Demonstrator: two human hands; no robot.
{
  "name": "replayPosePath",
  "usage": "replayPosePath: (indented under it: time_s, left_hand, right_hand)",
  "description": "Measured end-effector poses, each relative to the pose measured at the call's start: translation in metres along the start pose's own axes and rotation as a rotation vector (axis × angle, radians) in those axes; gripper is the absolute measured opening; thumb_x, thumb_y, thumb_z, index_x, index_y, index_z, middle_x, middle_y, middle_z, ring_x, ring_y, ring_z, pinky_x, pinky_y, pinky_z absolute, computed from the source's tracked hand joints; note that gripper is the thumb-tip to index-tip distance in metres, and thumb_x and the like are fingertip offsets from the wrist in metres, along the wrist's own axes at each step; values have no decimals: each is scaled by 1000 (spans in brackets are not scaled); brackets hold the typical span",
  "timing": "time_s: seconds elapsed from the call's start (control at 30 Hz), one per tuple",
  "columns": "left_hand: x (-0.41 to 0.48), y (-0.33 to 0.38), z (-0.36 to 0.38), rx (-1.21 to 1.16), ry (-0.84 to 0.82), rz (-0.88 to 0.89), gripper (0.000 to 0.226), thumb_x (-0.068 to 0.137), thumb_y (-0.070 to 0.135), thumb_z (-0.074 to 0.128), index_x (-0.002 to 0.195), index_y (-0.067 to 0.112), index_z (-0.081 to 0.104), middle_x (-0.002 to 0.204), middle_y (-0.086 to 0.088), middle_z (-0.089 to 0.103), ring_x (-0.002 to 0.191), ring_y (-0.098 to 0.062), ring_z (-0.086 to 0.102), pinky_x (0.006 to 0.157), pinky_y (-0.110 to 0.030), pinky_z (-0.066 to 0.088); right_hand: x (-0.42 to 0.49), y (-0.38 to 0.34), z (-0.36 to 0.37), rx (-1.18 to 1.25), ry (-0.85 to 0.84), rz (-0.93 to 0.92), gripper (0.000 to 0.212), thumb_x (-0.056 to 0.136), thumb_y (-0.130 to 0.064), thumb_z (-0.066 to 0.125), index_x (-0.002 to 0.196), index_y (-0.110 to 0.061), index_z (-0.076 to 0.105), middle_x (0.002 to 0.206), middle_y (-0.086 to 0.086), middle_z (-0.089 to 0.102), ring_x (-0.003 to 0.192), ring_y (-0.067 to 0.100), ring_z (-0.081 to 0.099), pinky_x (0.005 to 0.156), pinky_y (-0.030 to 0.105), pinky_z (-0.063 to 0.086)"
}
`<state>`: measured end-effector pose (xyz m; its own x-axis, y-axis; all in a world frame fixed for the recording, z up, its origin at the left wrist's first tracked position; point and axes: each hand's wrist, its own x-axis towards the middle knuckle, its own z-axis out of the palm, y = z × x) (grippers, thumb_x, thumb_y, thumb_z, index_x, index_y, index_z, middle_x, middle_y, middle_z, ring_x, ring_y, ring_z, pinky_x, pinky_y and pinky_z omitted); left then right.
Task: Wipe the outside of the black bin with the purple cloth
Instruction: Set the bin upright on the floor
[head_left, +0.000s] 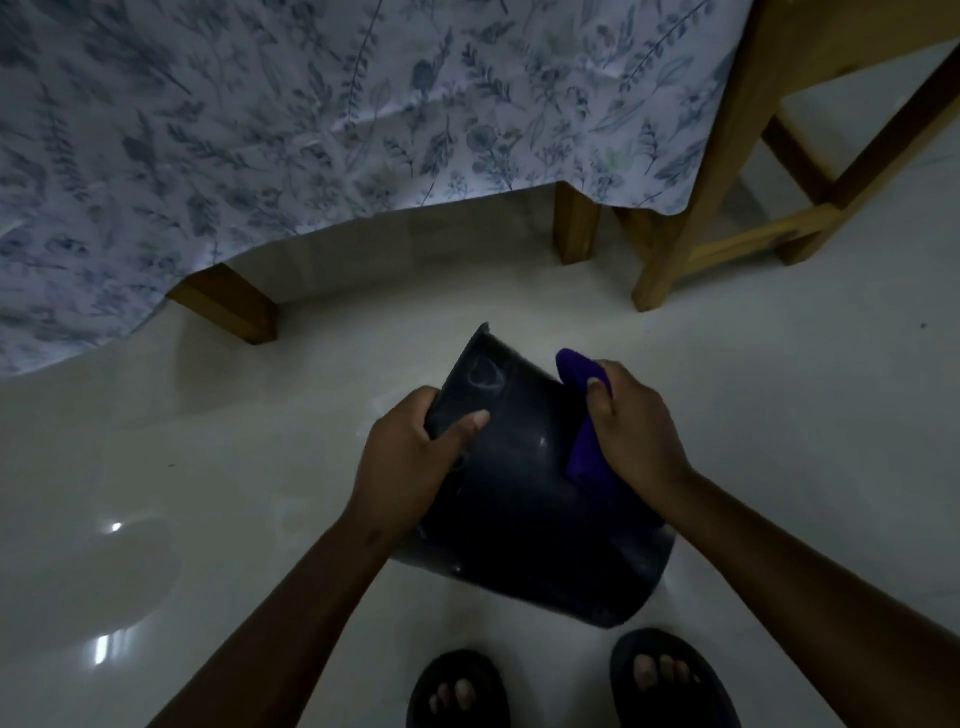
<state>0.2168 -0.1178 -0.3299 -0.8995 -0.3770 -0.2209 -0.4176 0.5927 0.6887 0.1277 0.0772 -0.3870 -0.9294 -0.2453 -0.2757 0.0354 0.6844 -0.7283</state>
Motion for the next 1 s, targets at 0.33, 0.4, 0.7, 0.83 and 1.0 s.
replayPosePath:
  time_s: [0.33, 0.4, 0.7, 0.83, 1.0]
  left_hand:
    - [4, 45, -8, 476, 102, 587, 20, 88, 38, 62, 87, 21, 53, 55, 5, 57, 45, -13, 53, 44, -27, 47]
    - [5, 39, 4, 489, 91, 611, 16, 85, 32, 67, 88, 19, 58, 58, 2, 61, 48, -16, 53, 44, -25, 44]
    - [-14, 4, 34, 530, -45, 563, 21, 71, 12, 72, 89, 19, 62, 72, 0, 68, 62, -23, 64, 47, -29, 51]
    - [-16, 5, 45, 403, -178, 437, 20, 84, 19, 62, 104, 18, 62, 94, -1, 71, 84, -21, 68, 63, -25, 48]
    - [-12, 11, 49, 375, -315, 373, 34, 85, 40, 65, 112, 21, 58, 107, 4, 68, 94, -13, 64, 70, -20, 45]
  right_hand:
    - [14, -26, -39, 363, 196, 16, 33, 102, -25, 36, 126, -13, 54, 90, -12, 58, 76, -1, 54, 58, 3, 37]
    - [10, -26, -44, 375, 231, 3, 35, 102, -25, 35, 133, -16, 51, 98, -11, 58, 79, -6, 55, 59, -2, 35]
    - [-2, -22, -44, 502, 227, -20, 36, 102, -25, 35, 134, -19, 51, 112, -2, 64, 83, -8, 60, 65, 4, 42]
    - [-9, -23, -35, 534, 180, -29, 37, 102, -29, 36, 135, -22, 49, 122, 2, 63, 102, 10, 63, 83, 22, 51]
    - [-14, -20, -38, 533, 196, -3, 41, 99, -34, 36, 138, -26, 45, 126, -1, 62, 110, 15, 62, 96, 44, 52]
